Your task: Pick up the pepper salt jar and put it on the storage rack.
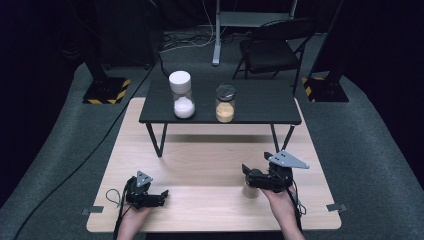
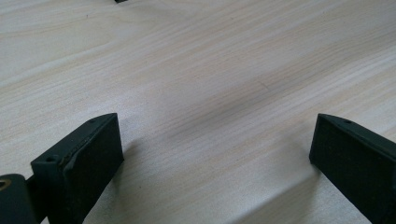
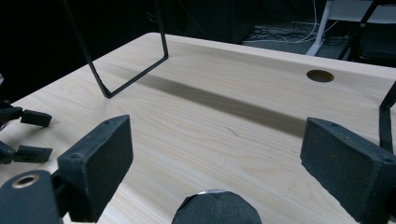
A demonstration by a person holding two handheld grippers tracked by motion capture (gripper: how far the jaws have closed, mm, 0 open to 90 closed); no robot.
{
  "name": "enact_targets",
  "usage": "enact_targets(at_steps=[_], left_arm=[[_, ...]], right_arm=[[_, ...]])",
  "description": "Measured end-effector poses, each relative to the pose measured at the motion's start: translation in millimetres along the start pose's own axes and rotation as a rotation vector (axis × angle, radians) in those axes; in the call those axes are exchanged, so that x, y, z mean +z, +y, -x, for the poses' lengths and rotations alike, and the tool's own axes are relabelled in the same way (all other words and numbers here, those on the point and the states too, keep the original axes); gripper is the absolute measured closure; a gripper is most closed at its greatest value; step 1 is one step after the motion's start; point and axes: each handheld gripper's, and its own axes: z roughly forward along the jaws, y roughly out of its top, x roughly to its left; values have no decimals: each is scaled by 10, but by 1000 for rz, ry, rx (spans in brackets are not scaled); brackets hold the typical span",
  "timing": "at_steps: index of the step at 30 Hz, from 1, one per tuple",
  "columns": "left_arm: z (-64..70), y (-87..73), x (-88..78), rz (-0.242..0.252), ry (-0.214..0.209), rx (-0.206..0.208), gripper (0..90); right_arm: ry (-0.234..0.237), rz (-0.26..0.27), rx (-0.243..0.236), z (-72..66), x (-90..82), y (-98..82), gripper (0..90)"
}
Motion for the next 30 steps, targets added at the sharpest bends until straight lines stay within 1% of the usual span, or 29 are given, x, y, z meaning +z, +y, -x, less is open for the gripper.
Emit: enact_targets(at_steps=[7, 18, 25, 30], left_arm=[[1, 0, 0, 0, 0, 0, 24], [5, -3, -3, 1, 3, -2, 24], [5, -3, -3, 0, 3, -2, 24], [4, -3, -2, 0, 3, -2, 24]], right_arm=[[14, -4, -15, -42, 10, -68, 84], [37, -10, -15, -92, 33, -199, 83], [44, -5, -38, -128, 43, -261, 82], [32, -10, -59, -141, 66, -294, 81]])
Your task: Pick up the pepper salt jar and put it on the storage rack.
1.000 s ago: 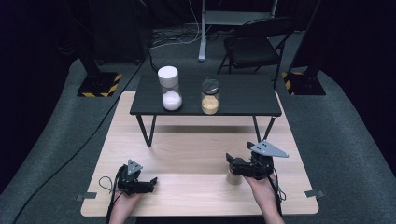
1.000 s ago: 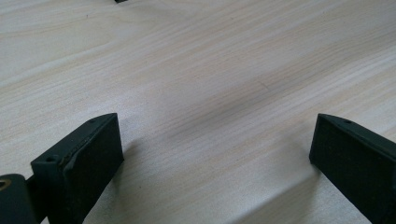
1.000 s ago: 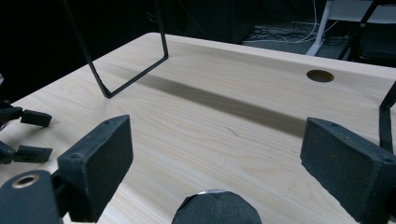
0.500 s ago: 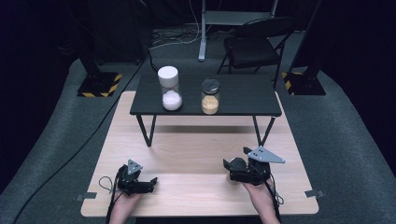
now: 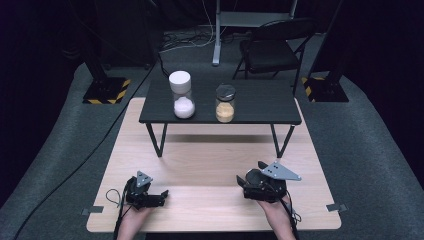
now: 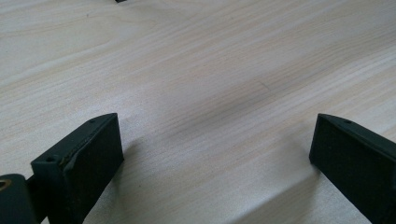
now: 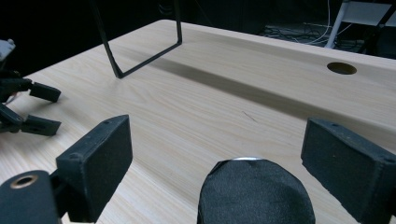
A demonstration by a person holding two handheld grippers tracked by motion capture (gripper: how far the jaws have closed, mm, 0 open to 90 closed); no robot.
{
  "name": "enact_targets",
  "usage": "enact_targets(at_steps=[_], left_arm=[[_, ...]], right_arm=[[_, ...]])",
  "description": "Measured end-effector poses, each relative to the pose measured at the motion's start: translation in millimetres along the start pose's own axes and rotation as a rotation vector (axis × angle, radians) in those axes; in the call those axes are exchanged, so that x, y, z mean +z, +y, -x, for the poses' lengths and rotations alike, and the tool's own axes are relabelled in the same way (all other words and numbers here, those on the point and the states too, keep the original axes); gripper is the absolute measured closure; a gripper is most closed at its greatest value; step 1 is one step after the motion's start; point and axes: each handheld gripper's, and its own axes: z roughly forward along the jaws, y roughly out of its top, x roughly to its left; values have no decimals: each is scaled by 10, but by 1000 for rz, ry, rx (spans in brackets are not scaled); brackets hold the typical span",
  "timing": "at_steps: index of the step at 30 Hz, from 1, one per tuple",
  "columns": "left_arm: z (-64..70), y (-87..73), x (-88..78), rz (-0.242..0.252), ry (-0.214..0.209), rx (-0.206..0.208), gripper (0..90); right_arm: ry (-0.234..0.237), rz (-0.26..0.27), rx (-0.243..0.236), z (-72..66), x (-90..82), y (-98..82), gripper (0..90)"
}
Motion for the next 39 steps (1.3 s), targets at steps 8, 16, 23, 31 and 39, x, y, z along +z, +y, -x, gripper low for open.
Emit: enact_targets(at_steps=[8, 16, 23, 31, 39], left_arm=[[0, 0, 0, 0, 0, 0, 24], [0, 0, 0, 0, 0, 0, 24], [0, 0, 0, 0, 0, 0, 24], [0, 0, 0, 0, 0, 0, 24], [0, 0, 0, 0, 0, 0, 24]], right_arm=[[-24, -16, -6, 17, 57, -102, 82], [-56, -30, -8, 55, 106, -191, 83], [-72, -34, 0, 95, 145, -275, 87], [-67, -37, 30, 148, 201, -394, 91], [-67, -34, 56, 178, 235, -507, 106]])
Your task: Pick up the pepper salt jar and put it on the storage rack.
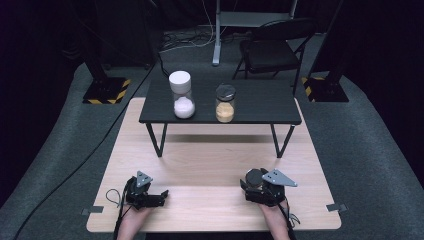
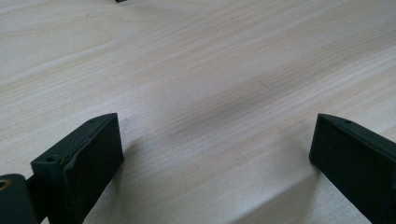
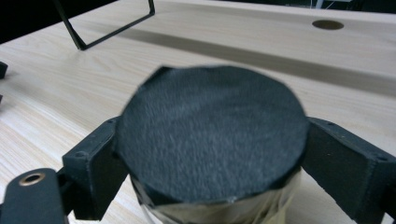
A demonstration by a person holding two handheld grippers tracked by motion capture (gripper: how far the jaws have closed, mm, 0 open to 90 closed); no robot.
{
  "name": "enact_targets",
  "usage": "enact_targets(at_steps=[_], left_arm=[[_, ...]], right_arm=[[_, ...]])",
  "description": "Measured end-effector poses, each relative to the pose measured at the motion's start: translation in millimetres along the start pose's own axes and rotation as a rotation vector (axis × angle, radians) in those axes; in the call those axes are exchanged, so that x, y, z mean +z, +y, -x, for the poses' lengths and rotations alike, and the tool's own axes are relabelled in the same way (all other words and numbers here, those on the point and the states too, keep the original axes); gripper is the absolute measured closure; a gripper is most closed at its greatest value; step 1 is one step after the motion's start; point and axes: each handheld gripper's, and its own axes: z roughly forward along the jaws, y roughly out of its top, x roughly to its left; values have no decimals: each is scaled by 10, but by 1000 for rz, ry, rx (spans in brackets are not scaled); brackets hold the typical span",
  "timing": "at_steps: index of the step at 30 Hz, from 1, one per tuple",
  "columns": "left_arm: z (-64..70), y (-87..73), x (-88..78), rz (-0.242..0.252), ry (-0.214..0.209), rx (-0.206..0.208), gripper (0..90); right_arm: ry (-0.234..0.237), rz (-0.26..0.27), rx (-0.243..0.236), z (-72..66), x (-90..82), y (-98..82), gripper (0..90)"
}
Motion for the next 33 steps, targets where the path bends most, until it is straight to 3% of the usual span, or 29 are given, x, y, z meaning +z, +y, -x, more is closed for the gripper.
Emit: enact_targets(at_steps=[16, 25, 29, 33], left_arm=[[0, 0, 0, 0, 0, 0, 24], [0, 0, 0, 0, 0, 0, 24], [0, 0, 0, 0, 0, 0, 24], [0, 0, 0, 0, 0, 0, 24]], right_arm=[[-6, -43, 39, 1, 143, -162, 134], [-14, -63, 49, 3, 179, -177, 205], [-1, -65, 30, -16, 189, -172, 274], [-7, -61, 15, -25, 188, -172, 284]])
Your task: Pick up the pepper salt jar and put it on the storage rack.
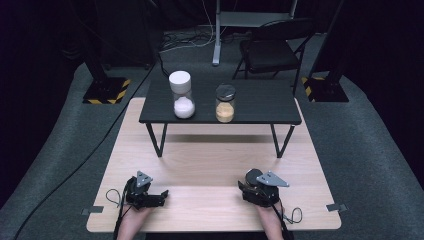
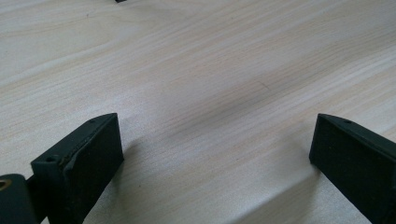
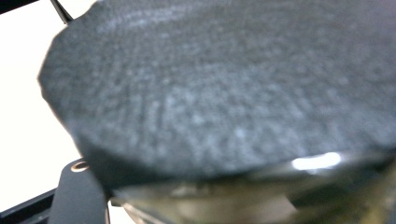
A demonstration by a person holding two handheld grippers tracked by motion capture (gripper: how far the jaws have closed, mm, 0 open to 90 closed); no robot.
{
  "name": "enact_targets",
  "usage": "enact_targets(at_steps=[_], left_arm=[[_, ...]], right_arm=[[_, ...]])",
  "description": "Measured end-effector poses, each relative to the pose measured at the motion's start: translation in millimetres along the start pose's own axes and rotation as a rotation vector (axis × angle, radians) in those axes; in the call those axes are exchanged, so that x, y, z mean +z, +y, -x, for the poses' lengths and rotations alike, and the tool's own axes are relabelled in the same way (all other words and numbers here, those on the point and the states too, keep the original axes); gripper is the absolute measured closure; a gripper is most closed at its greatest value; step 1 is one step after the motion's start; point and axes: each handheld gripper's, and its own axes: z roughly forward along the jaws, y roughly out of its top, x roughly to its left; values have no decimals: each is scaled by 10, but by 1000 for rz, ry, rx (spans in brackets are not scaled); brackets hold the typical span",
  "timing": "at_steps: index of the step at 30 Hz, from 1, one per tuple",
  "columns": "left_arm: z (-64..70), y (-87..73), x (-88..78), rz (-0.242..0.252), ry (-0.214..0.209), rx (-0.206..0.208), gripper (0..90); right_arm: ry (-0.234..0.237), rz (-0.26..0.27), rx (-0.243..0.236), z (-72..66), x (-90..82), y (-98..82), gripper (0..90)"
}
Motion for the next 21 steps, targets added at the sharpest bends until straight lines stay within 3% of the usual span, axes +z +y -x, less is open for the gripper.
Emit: enact_targets(at_steps=[21], left_arm=[[0, 0, 0, 0, 0, 0, 24]], right_arm=[[1, 12, -2, 27, -107, 142, 292]])
